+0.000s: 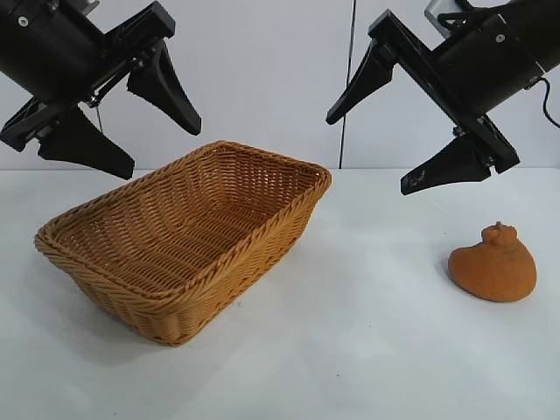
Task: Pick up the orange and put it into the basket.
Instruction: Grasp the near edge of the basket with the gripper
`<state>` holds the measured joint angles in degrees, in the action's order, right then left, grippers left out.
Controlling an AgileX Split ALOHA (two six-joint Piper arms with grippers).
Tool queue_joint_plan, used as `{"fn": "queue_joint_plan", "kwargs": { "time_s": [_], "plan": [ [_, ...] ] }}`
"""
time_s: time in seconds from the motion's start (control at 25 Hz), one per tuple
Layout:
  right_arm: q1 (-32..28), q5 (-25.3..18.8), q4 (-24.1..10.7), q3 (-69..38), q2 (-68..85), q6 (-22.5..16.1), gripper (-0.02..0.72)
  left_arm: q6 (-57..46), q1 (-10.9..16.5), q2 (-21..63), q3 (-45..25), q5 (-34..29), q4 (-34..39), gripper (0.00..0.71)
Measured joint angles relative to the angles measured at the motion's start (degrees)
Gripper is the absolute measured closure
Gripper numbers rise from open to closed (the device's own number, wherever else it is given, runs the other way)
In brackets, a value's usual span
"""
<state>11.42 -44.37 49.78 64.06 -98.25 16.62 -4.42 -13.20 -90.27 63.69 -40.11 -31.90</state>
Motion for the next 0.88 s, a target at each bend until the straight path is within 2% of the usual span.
{"fn": "queue_joint_plan", "kwargs": {
  "time_s": [0.2, 0.4, 0.52, 0.64, 0.76, 0.88],
  "plan": [
    [0.0, 0.0, -0.1, 0.0, 0.0, 0.0, 0.02, -18.8, 0.0, 3.4, 0.0, -6.7, 13.4, 0.161],
    [0.0, 0.0, -0.1, 0.0, 0.0, 0.0, 0.02, -32.5, -0.6, 4.3, -1.3, -7.1, 16.0, 0.161],
    [0.0, 0.0, -0.1, 0.0, 0.0, 0.0, 0.02, -38.8, -3.1, 4.3, -3.4, -5.1, 16.1, 0.161],
    [0.0, 0.0, -0.1, 0.0, 0.0, 0.0, 0.02, -46.0, -5.7, 4.3, -6.5, 0.2, 17.4, 0.161],
    [0.0, 0.0, -0.1, 0.0, 0.0, 0.0, 0.02, -53.3, -6.2, 4.0, -8.6, 3.4, 21.1, 0.161],
    [0.0, 0.0, -0.1, 0.0, 0.0, 0.0, 0.02, -56.1, -6.2, 2.5, -8.9, 4.3, 24.9, 0.161]
  ]
}}
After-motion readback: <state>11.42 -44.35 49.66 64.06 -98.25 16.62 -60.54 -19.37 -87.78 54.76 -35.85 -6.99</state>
